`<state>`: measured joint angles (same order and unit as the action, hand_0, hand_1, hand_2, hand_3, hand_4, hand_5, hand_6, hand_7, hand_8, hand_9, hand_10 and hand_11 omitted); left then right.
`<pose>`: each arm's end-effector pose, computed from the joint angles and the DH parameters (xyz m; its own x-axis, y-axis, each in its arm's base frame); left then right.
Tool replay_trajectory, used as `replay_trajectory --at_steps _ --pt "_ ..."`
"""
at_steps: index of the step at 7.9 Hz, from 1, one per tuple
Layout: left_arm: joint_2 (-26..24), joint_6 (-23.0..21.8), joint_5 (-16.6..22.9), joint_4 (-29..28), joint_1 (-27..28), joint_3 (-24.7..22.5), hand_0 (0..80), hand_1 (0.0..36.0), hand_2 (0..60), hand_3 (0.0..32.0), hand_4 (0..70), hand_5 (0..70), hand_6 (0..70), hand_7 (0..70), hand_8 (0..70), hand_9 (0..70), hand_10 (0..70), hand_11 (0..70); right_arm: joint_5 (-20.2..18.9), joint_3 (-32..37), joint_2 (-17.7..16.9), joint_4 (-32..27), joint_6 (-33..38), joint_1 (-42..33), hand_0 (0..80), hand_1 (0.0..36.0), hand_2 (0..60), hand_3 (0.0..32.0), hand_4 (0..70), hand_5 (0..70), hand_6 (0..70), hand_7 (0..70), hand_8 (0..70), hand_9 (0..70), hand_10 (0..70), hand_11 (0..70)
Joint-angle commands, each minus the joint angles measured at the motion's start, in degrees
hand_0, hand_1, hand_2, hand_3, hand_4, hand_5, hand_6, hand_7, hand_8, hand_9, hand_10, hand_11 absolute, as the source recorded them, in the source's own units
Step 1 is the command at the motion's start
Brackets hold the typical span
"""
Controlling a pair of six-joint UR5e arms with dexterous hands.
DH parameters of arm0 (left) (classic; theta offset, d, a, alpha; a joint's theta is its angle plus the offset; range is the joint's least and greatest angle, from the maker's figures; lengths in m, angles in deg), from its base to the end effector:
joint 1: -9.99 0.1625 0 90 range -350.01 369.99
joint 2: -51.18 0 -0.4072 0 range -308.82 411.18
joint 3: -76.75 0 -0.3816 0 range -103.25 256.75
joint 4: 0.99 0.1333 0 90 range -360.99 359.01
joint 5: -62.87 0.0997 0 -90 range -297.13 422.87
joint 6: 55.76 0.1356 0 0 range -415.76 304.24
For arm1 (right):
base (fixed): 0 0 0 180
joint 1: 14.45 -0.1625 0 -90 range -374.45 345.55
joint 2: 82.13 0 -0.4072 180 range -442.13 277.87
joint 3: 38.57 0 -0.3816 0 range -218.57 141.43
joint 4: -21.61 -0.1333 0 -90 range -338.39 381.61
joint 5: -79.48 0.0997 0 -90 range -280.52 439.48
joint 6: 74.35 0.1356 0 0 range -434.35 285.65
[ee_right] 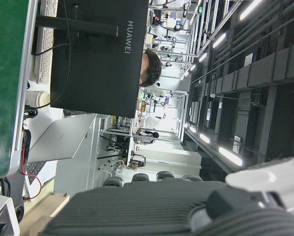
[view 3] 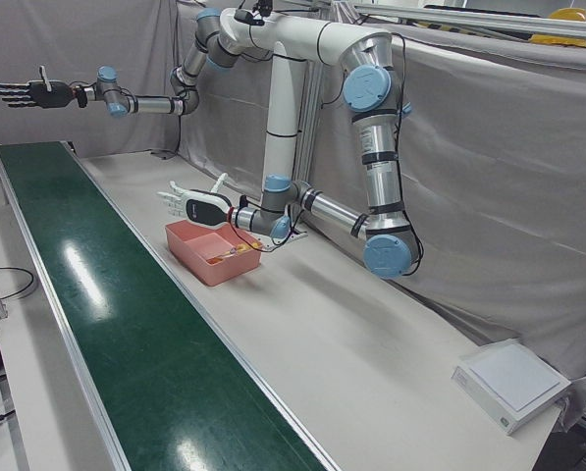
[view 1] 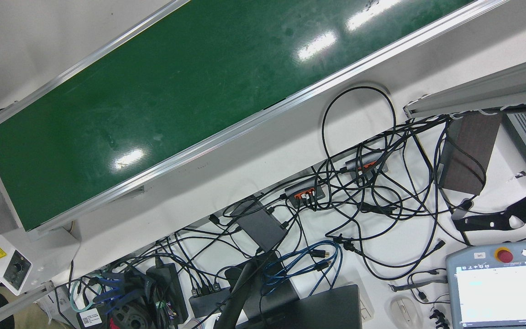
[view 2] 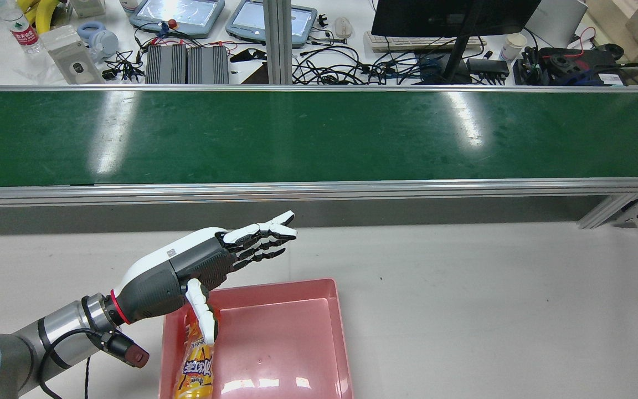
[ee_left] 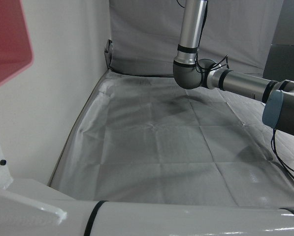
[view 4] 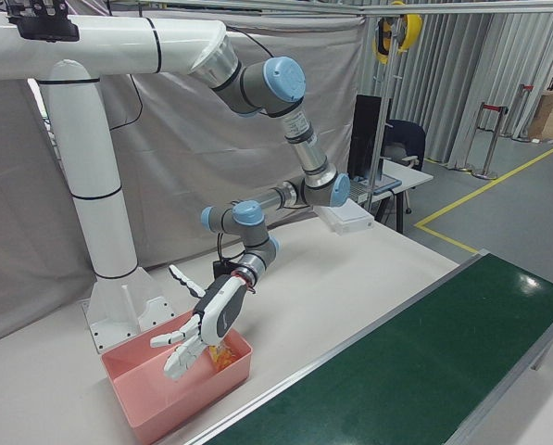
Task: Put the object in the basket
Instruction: 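Lower the bottle into the pink tray and open the left hand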
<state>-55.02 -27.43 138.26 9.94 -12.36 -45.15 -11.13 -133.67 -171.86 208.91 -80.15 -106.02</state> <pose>0.4295 -0.3577 0.2697 -0.7527 -0.6115 -0.2440 -0.2290 0.5907 -0.7737 0.1459 -0.5102 0.6382 -0.9948 -0.0133 0.1006 -0.1001 -0.0352 -0.9944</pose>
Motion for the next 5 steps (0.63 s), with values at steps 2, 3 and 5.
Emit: replay_trajectory --at_steps 2,3,5 --pt "-0.1 -0.3 0.5 -1.2 -0.1 -0.6 55.6 9.8 0.0 5.2 13.1 22.4 3.5 3.6 9.1 8.7 7.6 12.6 0.0 0.0 0.0 0.0 0.0 0.0 0.0 0.0 0.0 0.0 0.0 0.0 0.0 0.0 0.0 0.0 0.0 0.0" --pt "-0.1 -0.3 0.5 -1.1 -0.1 -0.6 55.7 10.1 0.0 5.4 12.9 23.7 3.3 3.4 8.7 8.3 7.6 12.6 0.0 0.0 0.0 0.0 0.0 0.0 0.0 0.0 0.0 0.0 0.0 0.0 0.0 0.0 0.0 0.0 0.0 0.0" --pt "0.0 -0.4 0.5 -1.0 -0.1 -0.5 54.6 9.3 0.0 3.4 13.4 26.1 4.1 3.8 10.0 10.1 8.1 13.2 0.0 -0.1 0.0 0.0 0.0 0.0 0.0 0.0 0.0 0.0 0.0 0.0 0.0 0.0 0.0 0.0 0.0 0.0"
